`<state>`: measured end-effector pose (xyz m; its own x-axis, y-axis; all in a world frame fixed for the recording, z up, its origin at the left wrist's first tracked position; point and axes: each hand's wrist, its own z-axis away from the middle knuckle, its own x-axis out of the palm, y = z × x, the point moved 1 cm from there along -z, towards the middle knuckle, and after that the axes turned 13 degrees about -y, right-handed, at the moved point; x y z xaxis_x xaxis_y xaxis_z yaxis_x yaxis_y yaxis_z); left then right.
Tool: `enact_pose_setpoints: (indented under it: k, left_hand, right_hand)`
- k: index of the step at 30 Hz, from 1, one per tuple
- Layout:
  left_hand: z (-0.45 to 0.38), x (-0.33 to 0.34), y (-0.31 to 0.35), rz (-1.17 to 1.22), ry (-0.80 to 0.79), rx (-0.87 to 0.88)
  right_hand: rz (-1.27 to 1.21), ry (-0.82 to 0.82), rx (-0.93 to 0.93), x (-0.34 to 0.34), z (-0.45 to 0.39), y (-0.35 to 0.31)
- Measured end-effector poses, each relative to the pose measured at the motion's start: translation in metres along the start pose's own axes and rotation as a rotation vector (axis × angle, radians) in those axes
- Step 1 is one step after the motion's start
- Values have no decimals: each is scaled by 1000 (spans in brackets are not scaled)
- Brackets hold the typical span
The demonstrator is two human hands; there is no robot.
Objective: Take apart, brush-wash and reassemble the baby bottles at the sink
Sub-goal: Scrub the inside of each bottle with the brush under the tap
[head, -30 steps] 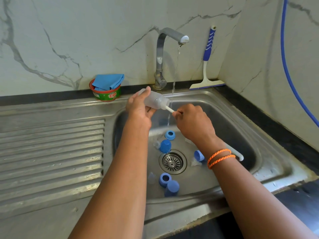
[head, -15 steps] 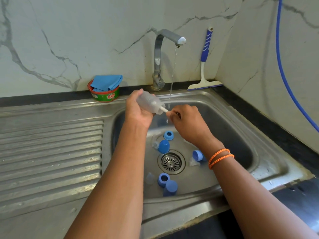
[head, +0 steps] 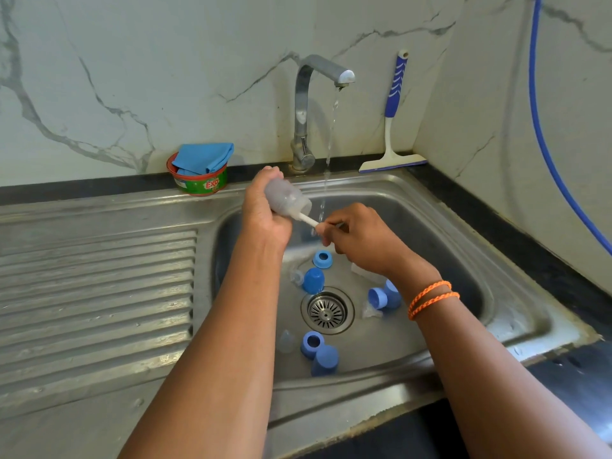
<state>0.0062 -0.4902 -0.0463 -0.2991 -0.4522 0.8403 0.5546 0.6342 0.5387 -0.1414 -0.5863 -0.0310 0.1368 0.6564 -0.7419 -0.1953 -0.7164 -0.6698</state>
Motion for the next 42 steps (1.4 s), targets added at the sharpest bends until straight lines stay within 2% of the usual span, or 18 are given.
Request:
enact_pose_setpoints:
  k: [5, 11, 16, 20, 22, 24, 26, 29, 32, 37, 42]
  left_hand:
    - [6, 5, -1, -128, -40, -82]
    - [8, 2, -9, -174, 6, -100]
    - [4, 5, -14, -181, 13, -78]
    - [5, 9, -13, -141, -27, -94]
    - [5, 10, -11, -136, -68, -117]
    - [2, 9, -9, -109, -76, -122]
    - [0, 8, -9, -113, -3, -113]
    - [1, 6, -10, -278, 85, -129]
    - [2, 8, -11, -355, 98, -130]
    - [1, 7, -14, -397, 106, -67]
    - [2, 6, -18, -385, 142, -98]
  right_hand:
    - [-112, 138, -21, 4, -2, 0]
    - [14, 257, 147, 5, -8, 9]
    - [23, 168, 281, -1, -12, 18]
    - [19, 8, 178, -15, 1, 13]
    - [-14, 21, 111, -21, 3, 12]
    - [-35, 83, 80, -26, 2, 16]
    - [25, 137, 97, -27, 0, 22]
    - [200, 221, 179, -29, 2, 24]
    - [384, 356, 243, -37, 7, 22]
    - [543, 519, 232, -35, 7, 19]
    - [545, 697, 215, -37, 6, 19]
